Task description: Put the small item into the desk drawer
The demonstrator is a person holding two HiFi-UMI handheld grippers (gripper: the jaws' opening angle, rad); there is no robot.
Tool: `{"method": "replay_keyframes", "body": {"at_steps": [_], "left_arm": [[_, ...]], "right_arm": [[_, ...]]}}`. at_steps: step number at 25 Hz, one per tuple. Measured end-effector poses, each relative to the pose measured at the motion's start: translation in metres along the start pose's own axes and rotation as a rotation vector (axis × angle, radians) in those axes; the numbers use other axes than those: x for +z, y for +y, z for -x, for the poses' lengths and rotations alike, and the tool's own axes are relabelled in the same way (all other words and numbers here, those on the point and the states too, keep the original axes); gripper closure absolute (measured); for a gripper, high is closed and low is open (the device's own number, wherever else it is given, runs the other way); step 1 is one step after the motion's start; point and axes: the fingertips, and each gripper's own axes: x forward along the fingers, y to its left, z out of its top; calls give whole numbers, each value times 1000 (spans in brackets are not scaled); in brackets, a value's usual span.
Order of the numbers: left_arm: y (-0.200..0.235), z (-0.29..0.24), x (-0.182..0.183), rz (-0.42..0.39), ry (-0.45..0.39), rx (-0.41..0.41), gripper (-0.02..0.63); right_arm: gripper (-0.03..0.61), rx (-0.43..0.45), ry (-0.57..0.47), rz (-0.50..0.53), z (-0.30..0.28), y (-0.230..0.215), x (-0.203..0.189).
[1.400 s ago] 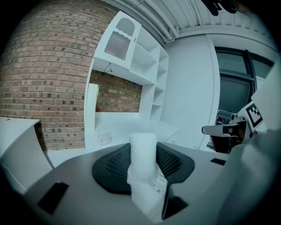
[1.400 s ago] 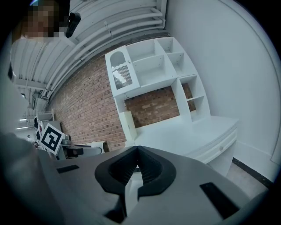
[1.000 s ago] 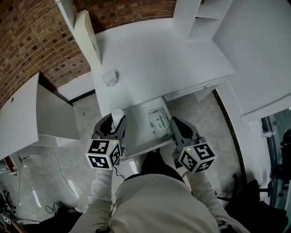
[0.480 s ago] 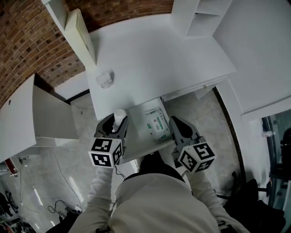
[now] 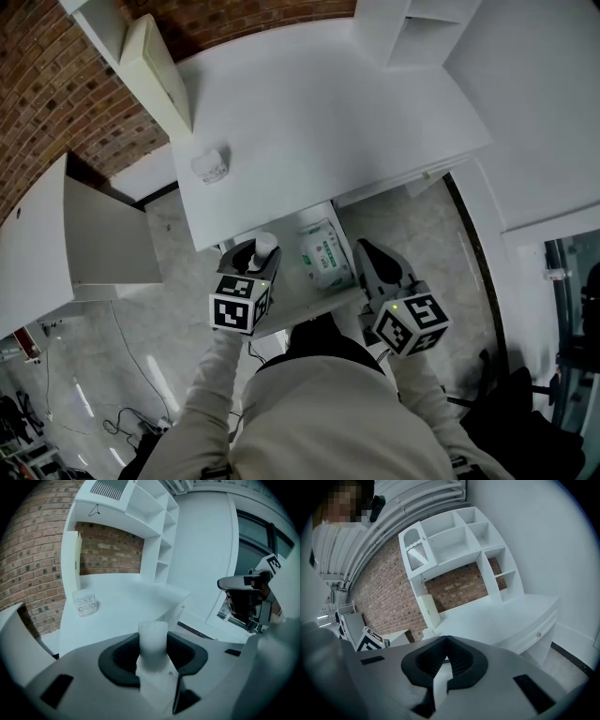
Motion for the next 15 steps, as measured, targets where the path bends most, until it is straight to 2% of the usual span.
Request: {"method": "replay_keyframes", "body": {"at_steps": [7, 15], "left_arm": [[-2, -37, -39, -26, 114, -12, 430], [-5, -70, -88, -18, 249, -52, 428]], "right_arm": [[551, -9, 14, -12, -4, -12, -3], [551, -25, 25, -25, -2, -23, -6]]}}
